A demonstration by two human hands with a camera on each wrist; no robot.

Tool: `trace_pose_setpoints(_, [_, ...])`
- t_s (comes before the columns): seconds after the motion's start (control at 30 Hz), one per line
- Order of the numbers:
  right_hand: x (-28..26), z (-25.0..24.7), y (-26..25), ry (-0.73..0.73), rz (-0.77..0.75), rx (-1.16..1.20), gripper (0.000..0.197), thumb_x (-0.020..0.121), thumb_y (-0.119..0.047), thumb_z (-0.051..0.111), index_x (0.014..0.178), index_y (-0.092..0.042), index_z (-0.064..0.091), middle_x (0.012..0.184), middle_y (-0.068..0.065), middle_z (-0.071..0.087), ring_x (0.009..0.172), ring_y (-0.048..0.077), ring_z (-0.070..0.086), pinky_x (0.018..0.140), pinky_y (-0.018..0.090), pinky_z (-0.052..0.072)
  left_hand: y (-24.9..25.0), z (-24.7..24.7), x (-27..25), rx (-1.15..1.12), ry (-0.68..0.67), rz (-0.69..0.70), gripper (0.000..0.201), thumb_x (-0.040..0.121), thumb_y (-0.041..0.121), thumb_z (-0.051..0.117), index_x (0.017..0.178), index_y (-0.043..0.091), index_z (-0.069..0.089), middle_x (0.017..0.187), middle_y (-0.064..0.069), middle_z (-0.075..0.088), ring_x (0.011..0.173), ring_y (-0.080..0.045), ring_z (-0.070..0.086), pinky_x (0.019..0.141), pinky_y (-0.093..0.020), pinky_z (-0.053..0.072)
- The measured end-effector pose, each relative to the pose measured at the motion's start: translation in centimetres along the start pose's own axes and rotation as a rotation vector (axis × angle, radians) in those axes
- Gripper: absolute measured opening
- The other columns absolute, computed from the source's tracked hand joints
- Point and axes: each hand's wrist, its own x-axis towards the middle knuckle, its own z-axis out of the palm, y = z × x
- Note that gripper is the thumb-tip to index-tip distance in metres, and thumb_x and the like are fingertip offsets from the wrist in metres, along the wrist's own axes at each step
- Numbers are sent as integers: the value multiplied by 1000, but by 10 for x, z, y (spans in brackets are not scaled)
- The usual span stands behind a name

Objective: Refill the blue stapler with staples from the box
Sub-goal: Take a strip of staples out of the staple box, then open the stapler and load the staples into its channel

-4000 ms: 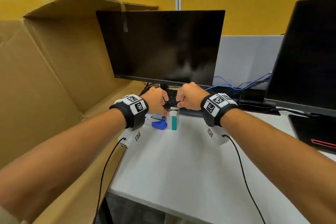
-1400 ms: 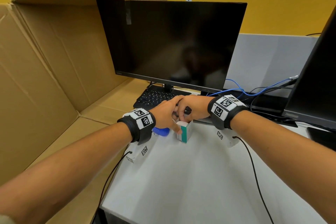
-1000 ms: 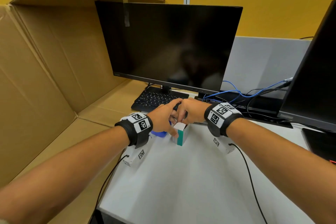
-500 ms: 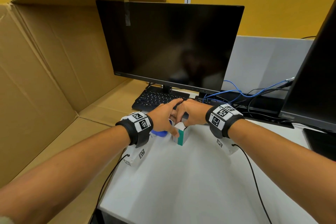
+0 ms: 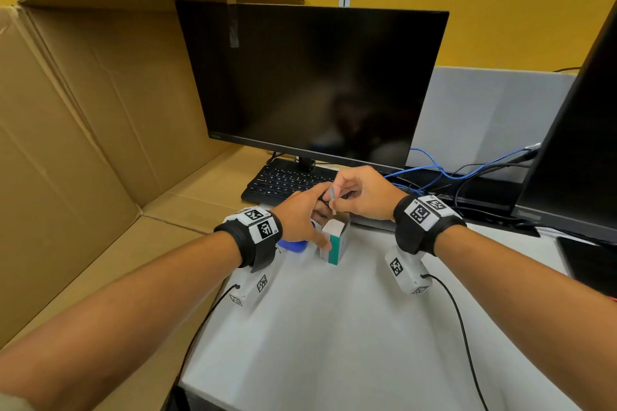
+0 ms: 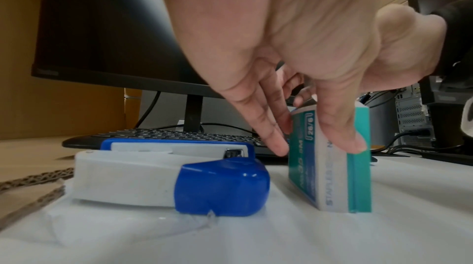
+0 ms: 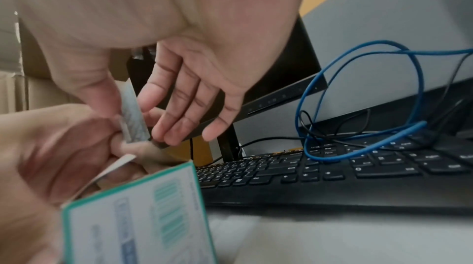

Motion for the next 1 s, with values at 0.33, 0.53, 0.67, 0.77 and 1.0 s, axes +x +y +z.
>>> trace_pose_setpoints(0.33, [-15,3,-14,34,68,64,25,84,-6,70,107,-15,66,86,8,77,76,19,76,73,32,63,-1,9,10,128,-3,-13,85,65,22,87,136,17,39,131,-2,59,118,-19,59,96,-29,51])
trace_pose_setpoints(0.53, [-18,17,-22,-31,95,-73,22,95,-8,46,110,-18,58,81,8,68,76,18,67,82,40,59,-16,-2,0,454,-60,-109,94,67,24,84,146,21,34,147,-6,42,132,-26,44,109,-44,41])
trace_pose_setpoints(0.67, [-23,22,-32,-64,98,-125,30,98,-11,35,117,-17,57,90,5,59,84,21,58,78,34,51,-25,-8,-10,547,-61,-184,81,72,19,79,143,19,40,137,-7,51,123,-26,53,103,-43,46])
trace_pose_setpoints(0.77, [-26,25,-36,-120,116,-153,26,100,-20,38,119,-17,56,94,-6,57,90,15,57,79,28,46,-32,-7,-15,568,-42,-198,66,76,16,76,135,17,48,122,-8,63,107,-24,63,96,-40,52])
trace_pose_setpoints(1.0, [-41,22,-43,-166,83,-271,40,100,-40,41,74,-16,61,78,4,58,79,20,58,65,26,44,-28,-17,-29,653,33,-195,37,84,19,65,121,18,59,114,-7,65,98,-24,63,84,-34,54])
